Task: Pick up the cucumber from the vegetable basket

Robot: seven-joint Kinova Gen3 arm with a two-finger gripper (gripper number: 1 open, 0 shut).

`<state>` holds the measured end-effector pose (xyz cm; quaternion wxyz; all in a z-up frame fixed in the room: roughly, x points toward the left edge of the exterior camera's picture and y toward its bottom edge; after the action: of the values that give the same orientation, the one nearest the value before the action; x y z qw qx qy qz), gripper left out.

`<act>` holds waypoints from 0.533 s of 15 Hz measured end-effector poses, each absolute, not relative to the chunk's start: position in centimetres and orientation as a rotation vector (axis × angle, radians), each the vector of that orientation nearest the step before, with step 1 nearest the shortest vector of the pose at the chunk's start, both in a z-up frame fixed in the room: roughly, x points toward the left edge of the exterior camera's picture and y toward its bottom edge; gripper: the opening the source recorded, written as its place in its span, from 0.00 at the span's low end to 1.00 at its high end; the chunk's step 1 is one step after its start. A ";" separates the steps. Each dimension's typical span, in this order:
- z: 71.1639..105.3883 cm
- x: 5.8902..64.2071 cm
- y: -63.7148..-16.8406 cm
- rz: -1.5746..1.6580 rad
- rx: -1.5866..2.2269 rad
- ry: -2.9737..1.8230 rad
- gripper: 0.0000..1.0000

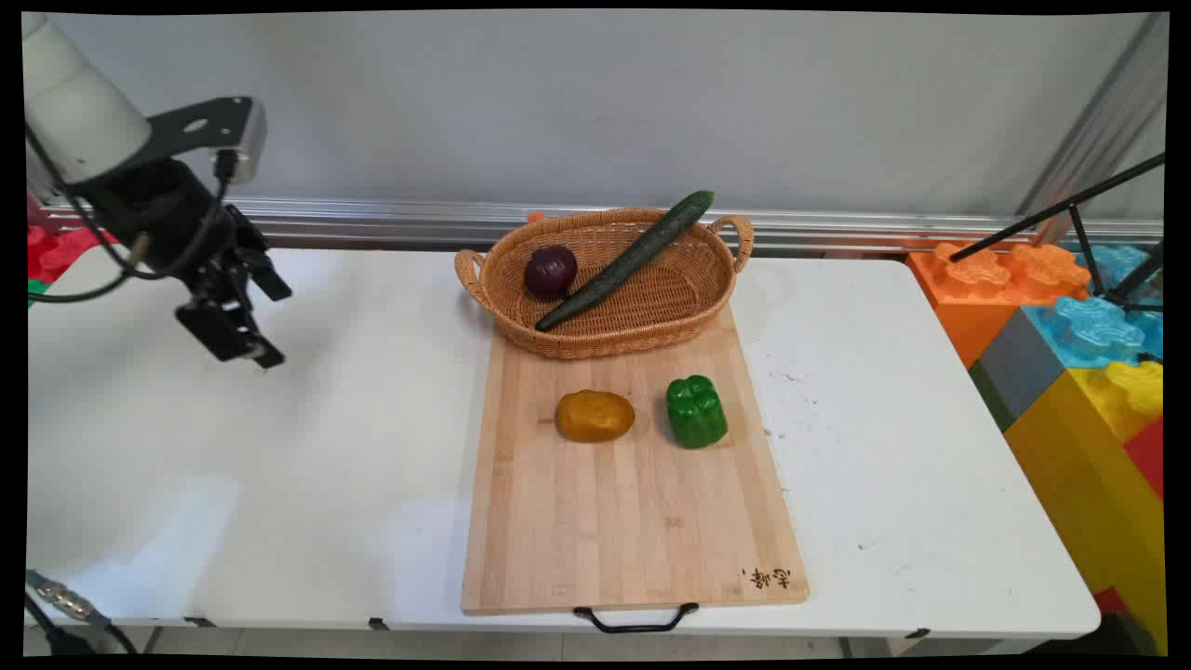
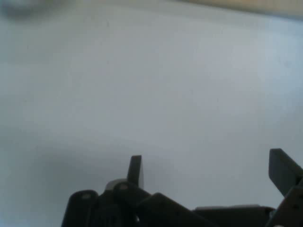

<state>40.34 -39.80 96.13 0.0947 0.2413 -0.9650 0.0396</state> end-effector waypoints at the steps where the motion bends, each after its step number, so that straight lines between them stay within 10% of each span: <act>1: 95.7 39.9 -40.0 0.116 0.736 -2.838 1.00; 8: 93.1 33.5 -45.1 0.228 0.913 -2.646 1.00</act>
<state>33.54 -45.13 93.09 0.1656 0.3207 -0.9292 0.0801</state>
